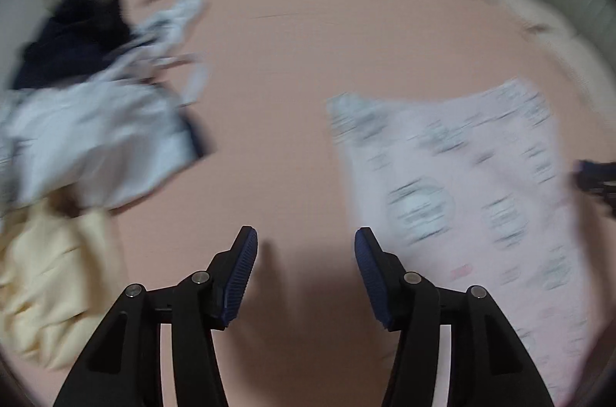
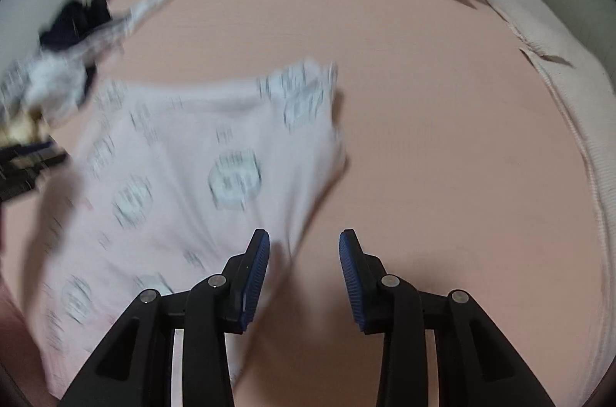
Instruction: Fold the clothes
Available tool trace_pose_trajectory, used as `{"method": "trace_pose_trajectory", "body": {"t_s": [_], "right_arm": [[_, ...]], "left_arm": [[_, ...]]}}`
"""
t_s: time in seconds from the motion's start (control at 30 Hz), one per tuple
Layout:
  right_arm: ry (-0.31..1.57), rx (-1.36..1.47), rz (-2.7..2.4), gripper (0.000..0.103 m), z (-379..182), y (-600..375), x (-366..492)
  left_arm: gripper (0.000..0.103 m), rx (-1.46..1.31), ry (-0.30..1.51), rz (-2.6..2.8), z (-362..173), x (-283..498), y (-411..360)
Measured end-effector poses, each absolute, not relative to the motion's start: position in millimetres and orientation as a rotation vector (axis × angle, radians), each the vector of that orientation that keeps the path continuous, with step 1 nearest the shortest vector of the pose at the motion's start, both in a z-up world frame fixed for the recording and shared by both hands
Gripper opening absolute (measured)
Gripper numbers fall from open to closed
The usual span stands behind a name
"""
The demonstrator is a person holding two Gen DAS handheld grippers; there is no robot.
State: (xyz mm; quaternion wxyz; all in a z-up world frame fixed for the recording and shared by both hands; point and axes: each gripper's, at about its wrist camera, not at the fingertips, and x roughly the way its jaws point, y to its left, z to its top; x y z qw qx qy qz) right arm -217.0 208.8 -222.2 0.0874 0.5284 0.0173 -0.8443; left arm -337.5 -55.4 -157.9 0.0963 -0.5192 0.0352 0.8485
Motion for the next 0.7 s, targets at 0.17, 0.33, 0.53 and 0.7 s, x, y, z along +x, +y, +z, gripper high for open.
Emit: {"method": "trace_pose_trajectory", "body": {"t_s": [0.17, 0.33, 0.53, 0.7], "right_arm": [[0.081, 1.549, -2.464, 0.038, -227.8, 177.8, -248.4], [0.144, 1.637, -2.512, 0.035, -247.5, 188.6, -251.0], [-0.021, 1.66, -2.573, 0.035, -221.0, 229.6, -224.5], [-0.001, 1.557, -2.419, 0.038, -201.7, 177.6, -168.9]], "left_arm": [[0.052, -1.573, 0.181, 2.421, -179.2, -353.5, -21.6], [0.053, -1.667, 0.259, 2.471, -176.4, -348.8, -55.5], [0.051, -1.667, 0.257, 2.451, -153.6, -312.9, -55.5], [0.051, -1.568, 0.186, 2.281, -138.7, -259.6, -7.4]]}}
